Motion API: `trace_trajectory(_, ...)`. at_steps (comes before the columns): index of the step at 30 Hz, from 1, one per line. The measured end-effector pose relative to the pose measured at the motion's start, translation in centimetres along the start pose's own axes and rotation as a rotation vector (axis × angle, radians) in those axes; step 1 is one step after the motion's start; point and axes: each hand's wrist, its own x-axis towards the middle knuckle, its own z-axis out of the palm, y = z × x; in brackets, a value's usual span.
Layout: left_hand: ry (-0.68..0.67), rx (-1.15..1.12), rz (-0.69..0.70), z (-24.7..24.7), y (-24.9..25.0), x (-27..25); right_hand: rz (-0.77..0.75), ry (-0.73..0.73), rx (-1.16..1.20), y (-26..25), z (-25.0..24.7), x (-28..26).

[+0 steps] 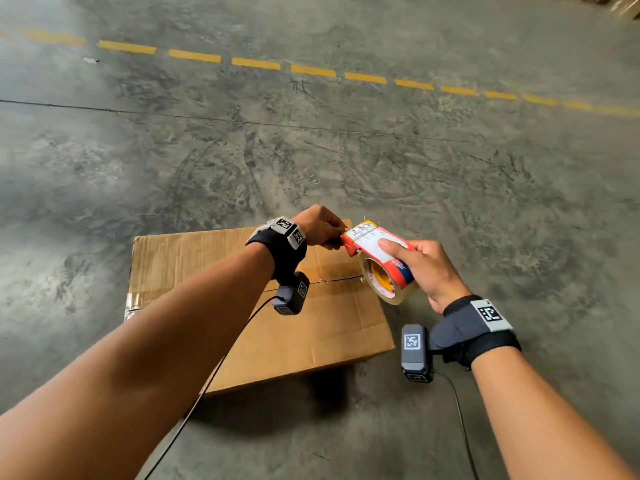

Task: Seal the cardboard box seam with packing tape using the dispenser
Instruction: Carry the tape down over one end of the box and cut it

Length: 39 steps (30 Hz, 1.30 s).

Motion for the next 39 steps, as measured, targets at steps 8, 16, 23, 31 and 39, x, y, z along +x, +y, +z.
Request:
trace_trajectory(8,-0.093,0.199,0.045,-2.2,0.7,2.1,-0.004,0.075,0.047,-0.6,2.2,-1.1)
trace_trajectory(16,-0.032,0.177,0.021,-3.8,0.0,4.3,0.059,0.094,0.077,-0.4,2.5,-2.3)
trace_trajectory(23,-0.061,0.315,0.024,-4.6,0.8,6.9,0.084,0.14,0.124,0.0,3.9,-2.7)
trace_trajectory(31,-0.028,0.402,-0.052,-3.4,-0.5,10.2,0.123,0.199,0.089,2.4,4.4,-2.9)
trace_trajectory(39,0.097,0.465,-0.102,-3.2,-0.7,12.1,0.139,0.172,0.101,3.2,4.1,-3.2)
